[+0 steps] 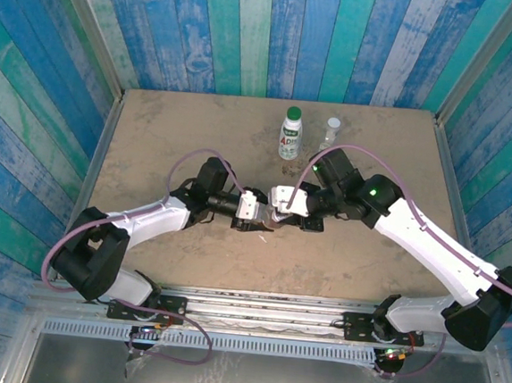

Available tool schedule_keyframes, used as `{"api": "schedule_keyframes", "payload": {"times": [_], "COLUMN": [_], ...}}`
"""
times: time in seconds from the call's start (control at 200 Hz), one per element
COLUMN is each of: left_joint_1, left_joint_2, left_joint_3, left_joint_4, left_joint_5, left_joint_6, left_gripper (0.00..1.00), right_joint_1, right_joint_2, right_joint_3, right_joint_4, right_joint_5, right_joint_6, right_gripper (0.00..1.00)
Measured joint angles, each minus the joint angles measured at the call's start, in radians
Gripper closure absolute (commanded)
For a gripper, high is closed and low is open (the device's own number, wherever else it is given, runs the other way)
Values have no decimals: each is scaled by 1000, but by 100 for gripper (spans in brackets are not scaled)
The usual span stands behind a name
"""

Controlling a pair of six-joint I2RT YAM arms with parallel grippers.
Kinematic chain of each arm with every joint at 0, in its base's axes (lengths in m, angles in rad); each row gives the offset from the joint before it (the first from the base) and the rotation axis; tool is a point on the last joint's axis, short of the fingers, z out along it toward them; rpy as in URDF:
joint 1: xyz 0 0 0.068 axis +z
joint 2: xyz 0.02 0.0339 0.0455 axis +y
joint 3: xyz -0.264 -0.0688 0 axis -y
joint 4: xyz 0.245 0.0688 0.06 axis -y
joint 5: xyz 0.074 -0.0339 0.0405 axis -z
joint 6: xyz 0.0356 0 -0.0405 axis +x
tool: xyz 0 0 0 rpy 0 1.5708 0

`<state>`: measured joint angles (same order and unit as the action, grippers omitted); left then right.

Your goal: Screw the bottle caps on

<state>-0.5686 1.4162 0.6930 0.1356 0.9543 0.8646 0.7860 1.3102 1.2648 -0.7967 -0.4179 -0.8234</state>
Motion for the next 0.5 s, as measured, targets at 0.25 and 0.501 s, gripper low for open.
{"api": "schedule_keyframes", "payload": {"times": [0.25,0.501], "left_joint_1": [2,-3], "left_joint_2": [0,0], "left_joint_3": [-1,-34], "left_joint_4": [10,201], "left_joint_5": [-13,-199], "left_joint_6": [-26,-111], "left_gripper": [51,51], "right_joint_1": [2,11], "right_joint_2": [6,6], "right_joint_3": [11,3], "right_joint_4": [5,93], "right_joint_5": [34,220], "right_joint_6": [18,317], "right_gripper": [86,98]}}
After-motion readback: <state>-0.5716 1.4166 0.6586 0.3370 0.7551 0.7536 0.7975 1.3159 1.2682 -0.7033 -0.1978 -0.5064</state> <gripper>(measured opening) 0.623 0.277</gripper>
